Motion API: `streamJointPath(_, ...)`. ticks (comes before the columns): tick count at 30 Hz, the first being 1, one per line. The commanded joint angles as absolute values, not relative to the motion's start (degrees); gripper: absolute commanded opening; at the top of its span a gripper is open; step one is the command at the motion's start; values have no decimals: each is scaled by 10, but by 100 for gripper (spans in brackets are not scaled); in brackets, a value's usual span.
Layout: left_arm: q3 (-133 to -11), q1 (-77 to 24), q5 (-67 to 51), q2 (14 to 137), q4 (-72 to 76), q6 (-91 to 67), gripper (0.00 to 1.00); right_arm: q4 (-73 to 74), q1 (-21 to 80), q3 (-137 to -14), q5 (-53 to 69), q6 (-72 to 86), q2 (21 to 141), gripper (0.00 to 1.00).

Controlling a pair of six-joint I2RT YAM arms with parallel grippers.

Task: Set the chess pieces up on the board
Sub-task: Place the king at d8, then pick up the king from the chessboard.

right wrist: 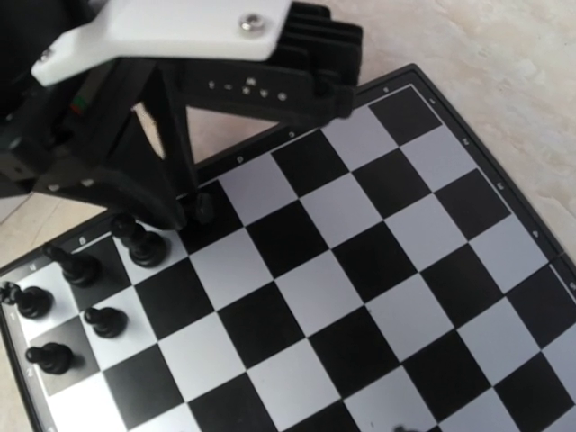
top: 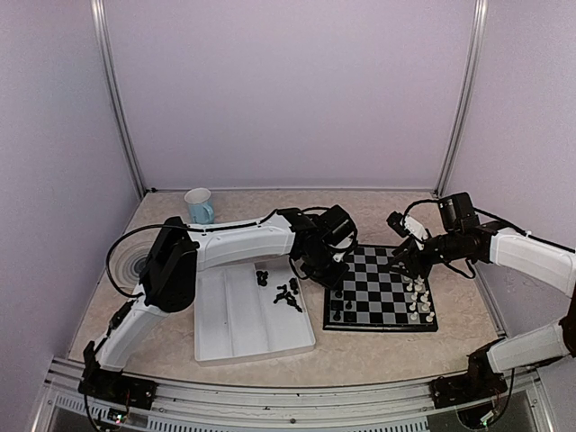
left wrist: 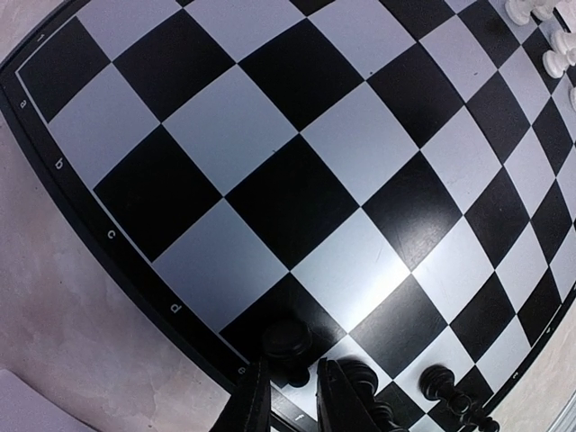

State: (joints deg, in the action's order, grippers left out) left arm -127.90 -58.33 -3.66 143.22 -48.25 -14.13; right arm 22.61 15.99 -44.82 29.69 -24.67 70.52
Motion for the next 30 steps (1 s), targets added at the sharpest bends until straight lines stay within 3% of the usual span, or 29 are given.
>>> streamJointPath(1,-1276,-582,-17,1414,-465,-149,32,229,155,-450,316,-276,715,48)
streamJointPath(4,-1213,-574,-5,1364,-414,-151,43,248,155,-465,338,-331,727,46)
streamJointPath(9,-1080,-541,-42,1243,-295,-175,50,263,155,-511,336,-434,781,40)
streamJointPath(17,-911,-497,-79,1118,-165,-223,52,300,182,-630,312,-520,915,30)
streamJointPath(24,-861,-502,-96,1113,-148,-245,51,308,237,-715,285,-509,1011,26)
streamJointPath(30,-872,-530,-74,1141,-161,-194,51,298,246,-743,295,-458,1026,24)
